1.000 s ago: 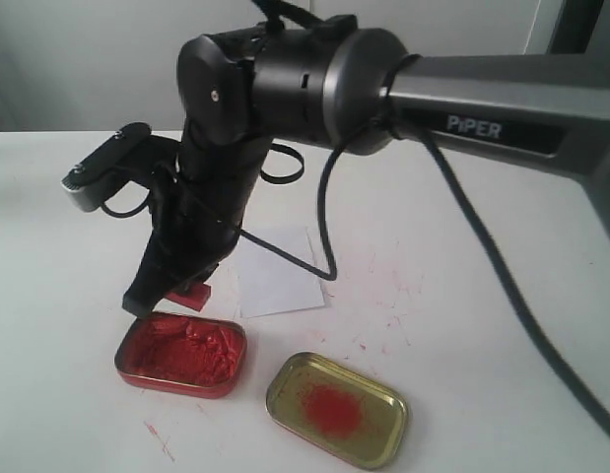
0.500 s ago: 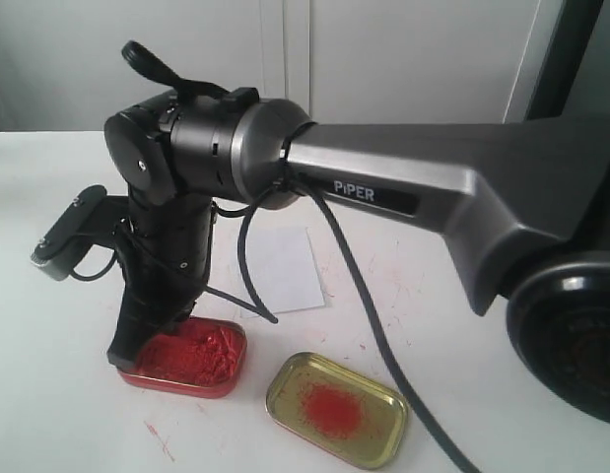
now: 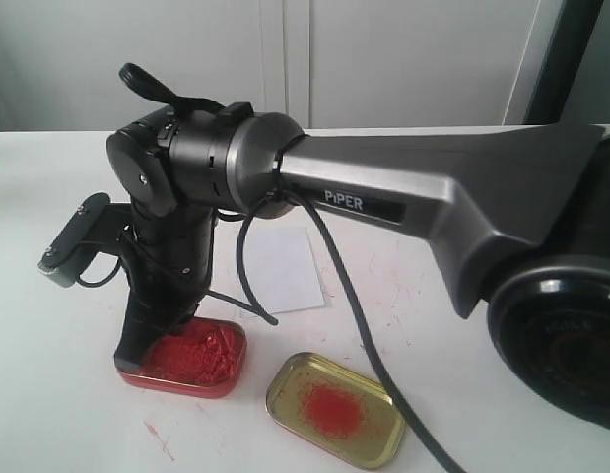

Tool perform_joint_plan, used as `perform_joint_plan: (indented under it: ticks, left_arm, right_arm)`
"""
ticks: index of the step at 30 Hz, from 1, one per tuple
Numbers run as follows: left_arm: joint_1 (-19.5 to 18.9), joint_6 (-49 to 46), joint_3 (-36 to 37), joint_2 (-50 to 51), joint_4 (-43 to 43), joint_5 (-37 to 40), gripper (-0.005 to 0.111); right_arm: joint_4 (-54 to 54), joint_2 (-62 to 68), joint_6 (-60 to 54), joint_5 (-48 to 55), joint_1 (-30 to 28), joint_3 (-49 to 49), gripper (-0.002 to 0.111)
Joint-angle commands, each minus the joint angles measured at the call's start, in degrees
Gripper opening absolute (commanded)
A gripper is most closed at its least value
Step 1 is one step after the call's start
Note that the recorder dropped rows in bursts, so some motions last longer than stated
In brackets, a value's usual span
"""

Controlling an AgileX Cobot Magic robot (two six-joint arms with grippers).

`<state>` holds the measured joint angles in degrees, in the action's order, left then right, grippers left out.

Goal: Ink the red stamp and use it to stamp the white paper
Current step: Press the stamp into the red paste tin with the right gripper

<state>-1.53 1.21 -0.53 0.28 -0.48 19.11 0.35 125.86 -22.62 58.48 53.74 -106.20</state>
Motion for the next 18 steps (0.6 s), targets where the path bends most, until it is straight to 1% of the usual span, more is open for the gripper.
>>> perform_joint_plan:
  ticks: [1,9,14,18]
  left_arm:
    - [-0.2,0.0,0.5,-0.3,-0.3,0.4,0.0]
    - [-0.2,0.0,0.5,-0.3,-0.3,0.4,0.0]
    - [-0.2,0.0,0.5,-0.3,-0.3,0.4,0.0]
    - [-0.2,0.0,0.5,-0.3,-0.3,0.4,0.0]
  right_arm:
    - [2.5,0.6,0.3,-0.3,0.0,-0.5,0.0]
    - [2.8,1.9,2.3,0.0,0.0,-0.5,0.0]
    - [2.8,1.9,5.2,0.9,-0.1,-3.1,0.0]
    - [2.8,2.5,6.2,1.4,-0.1,-3.0,0.0]
